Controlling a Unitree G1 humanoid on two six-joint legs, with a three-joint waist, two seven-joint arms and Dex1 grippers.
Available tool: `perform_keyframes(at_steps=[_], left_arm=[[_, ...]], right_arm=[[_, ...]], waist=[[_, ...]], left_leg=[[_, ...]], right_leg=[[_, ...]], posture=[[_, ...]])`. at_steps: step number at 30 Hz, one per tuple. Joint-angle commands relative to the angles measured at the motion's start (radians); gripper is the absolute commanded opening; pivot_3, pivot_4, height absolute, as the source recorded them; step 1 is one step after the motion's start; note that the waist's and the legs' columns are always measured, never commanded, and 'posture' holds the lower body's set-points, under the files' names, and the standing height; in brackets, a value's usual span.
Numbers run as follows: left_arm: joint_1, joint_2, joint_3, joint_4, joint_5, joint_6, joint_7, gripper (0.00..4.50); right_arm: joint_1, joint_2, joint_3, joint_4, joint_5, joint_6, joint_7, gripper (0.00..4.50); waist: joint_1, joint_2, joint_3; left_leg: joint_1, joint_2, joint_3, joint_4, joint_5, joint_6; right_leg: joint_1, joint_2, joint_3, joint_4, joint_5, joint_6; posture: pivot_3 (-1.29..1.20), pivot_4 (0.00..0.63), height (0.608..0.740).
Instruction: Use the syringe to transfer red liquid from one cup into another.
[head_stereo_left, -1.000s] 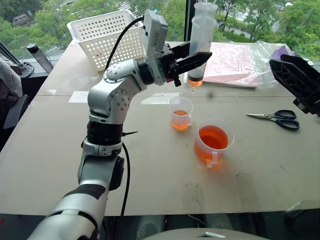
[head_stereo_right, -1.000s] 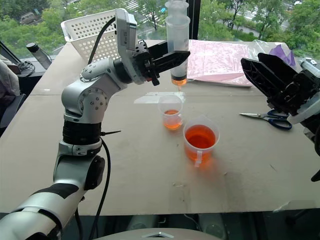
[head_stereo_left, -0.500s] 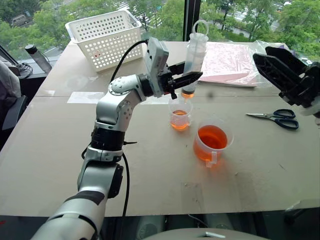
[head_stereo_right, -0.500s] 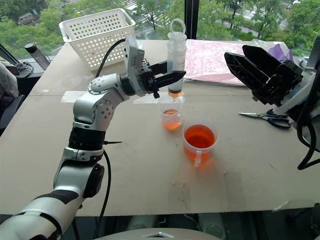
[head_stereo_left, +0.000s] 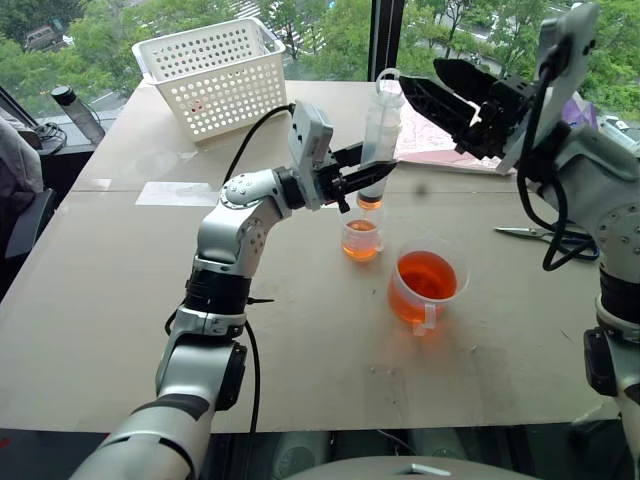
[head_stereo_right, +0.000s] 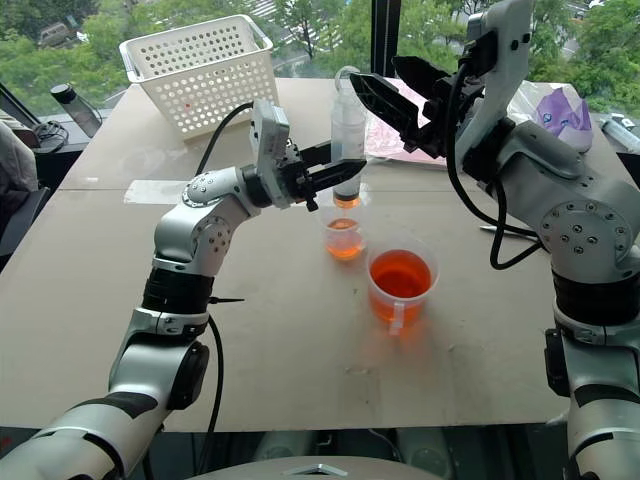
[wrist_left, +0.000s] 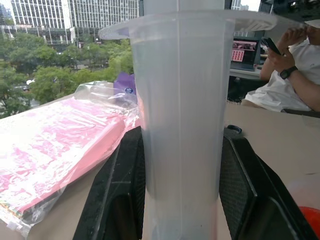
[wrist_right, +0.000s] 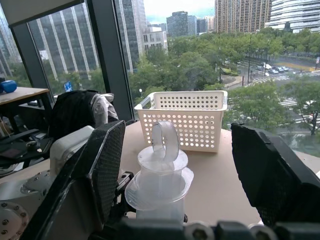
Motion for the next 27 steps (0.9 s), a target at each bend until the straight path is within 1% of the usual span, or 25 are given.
perform_keyframes(at_steps=[1,7,8,9,10,13,15,19,27], left_arm=[[0.001,-0.005,0.008,-0.053,0.000,-0.023,0.007,1.36],[0.014,-0.011,0.008,-0.068,0.006,-0.022,0.016,1.36],[0.016,-0.012,0.007,-0.069,0.007,-0.023,0.017,1.36],[0.018,-0.013,0.007,-0.070,0.007,-0.023,0.018,1.36],[0.020,-0.014,0.006,-0.071,0.009,-0.024,0.018,1.36],[0.021,-0.018,0.005,-0.071,0.010,-0.025,0.022,1.36],[0.018,-0.020,0.007,-0.067,0.010,-0.025,0.023,1.36],[0.020,-0.019,0.011,-0.067,0.010,-0.025,0.023,1.36],[0.027,-0.022,0.012,-0.066,0.010,-0.029,0.029,1.36]], right_arm=[[-0.046,0.023,-0.009,0.003,-0.049,0.014,0.029,3.60],[-0.054,0.072,-0.031,0.008,-0.069,0.057,0.048,3.60],[-0.055,0.081,-0.030,0.010,-0.074,0.063,0.049,3.06],[-0.057,0.090,-0.028,0.012,-0.079,0.070,0.049,2.81],[-0.061,0.099,-0.025,0.014,-0.088,0.077,0.047,2.26],[-0.071,0.119,-0.019,0.030,-0.128,0.091,0.039,1.02],[-0.073,0.125,-0.027,0.039,-0.151,0.092,0.043,0.03],[-0.077,0.128,-0.035,0.031,-0.175,0.108,0.057,0.03],[-0.087,0.121,0.008,-0.004,-0.256,0.135,0.108,0.03]], waist=[[0.001,0.000,0.000],[-0.002,0.000,0.000],[-0.002,0.000,0.000],[-0.002,0.000,0.000],[-0.003,0.000,0.000],[-0.003,0.000,0.000],[-0.003,0.000,0.000],[-0.002,0.000,0.000],[-0.003,0.000,0.000]], left_leg=[[-0.001,0.000,0.000,0.000,0.000,0.000],[-0.001,0.000,0.000,0.000,0.000,0.000],[-0.001,0.000,0.000,0.000,0.000,0.000],[-0.001,0.000,0.000,0.000,0.000,0.000],[-0.001,0.000,0.000,0.000,0.000,0.000],[-0.001,0.000,0.000,0.000,0.000,0.000],[-0.001,0.000,0.000,0.000,0.000,0.000],[-0.001,0.000,0.000,0.000,0.000,0.000],[-0.001,0.000,0.000,0.000,0.000,0.000]], right_leg=[[-0.001,0.000,0.000,0.000,0.000,0.000],[-0.002,0.000,0.000,0.001,0.000,0.000],[-0.002,0.000,0.000,0.001,0.000,0.000],[-0.002,0.000,0.000,0.001,0.000,0.000],[-0.002,0.000,0.000,0.001,0.000,0.000],[-0.002,0.000,0.000,0.001,0.000,0.000],[-0.002,0.000,0.000,0.001,0.000,0.000],[-0.002,0.000,0.000,0.001,0.000,0.000],[-0.002,0.000,0.000,0.001,0.000,0.000]], posture=[[0.00,0.150,0.740],[0.00,0.150,0.740],[0.00,0.150,0.740],[0.00,0.150,0.740],[0.00,0.150,0.740],[0.00,0.150,0.740],[0.00,0.150,0.740],[0.00,0.150,0.740],[0.00,0.150,0.740]])
